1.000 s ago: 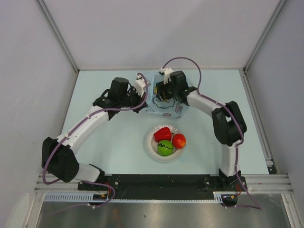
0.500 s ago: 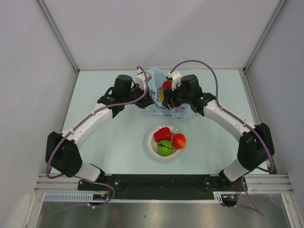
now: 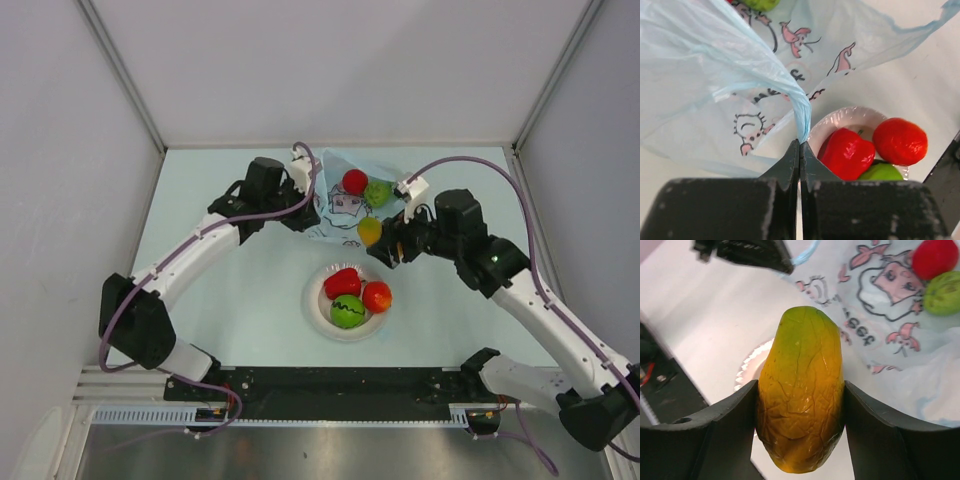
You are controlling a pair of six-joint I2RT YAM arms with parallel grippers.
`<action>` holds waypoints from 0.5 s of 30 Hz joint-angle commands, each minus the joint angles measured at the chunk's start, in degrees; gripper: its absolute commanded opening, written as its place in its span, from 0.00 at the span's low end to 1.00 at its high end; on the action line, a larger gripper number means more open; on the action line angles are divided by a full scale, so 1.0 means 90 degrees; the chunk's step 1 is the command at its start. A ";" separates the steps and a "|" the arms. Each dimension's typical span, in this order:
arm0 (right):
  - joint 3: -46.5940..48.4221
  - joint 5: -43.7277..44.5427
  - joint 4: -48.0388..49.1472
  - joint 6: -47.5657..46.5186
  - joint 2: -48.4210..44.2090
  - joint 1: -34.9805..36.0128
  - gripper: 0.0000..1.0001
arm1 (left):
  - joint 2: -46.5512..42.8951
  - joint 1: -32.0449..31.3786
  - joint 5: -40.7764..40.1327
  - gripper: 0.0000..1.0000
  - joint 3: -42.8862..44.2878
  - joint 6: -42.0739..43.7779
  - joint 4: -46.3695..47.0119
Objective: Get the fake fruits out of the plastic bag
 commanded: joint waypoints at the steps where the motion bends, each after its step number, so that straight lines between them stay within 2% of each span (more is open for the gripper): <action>1: -0.0386 -0.0726 -0.0289 0.0231 -0.0297 0.0138 0.00 | -0.0245 0.0257 -0.0118 0.00 0.0084 0.0444 -0.0224; 3: -0.0445 -0.0745 -0.0406 -0.0258 -0.0200 -0.0017 0.00 | -0.0480 0.0383 -0.0060 0.00 -0.0237 -0.0092 -0.0008; 7: -0.0358 -0.1408 -0.0659 -0.0337 -0.0005 -0.0866 0.00 | -0.1124 0.0453 0.0263 0.00 -0.0756 -0.0639 0.0441; 10: -0.0260 -0.1633 -0.1216 -0.0532 -0.0131 -0.0868 0.00 | -0.1350 0.0462 0.0048 0.00 -0.1089 -0.1078 0.0646; 15: -0.0055 -0.1673 -0.1793 -0.0660 -0.0122 -0.0478 0.00 | -0.1593 0.0501 0.0428 0.00 -0.1741 -0.1314 0.1241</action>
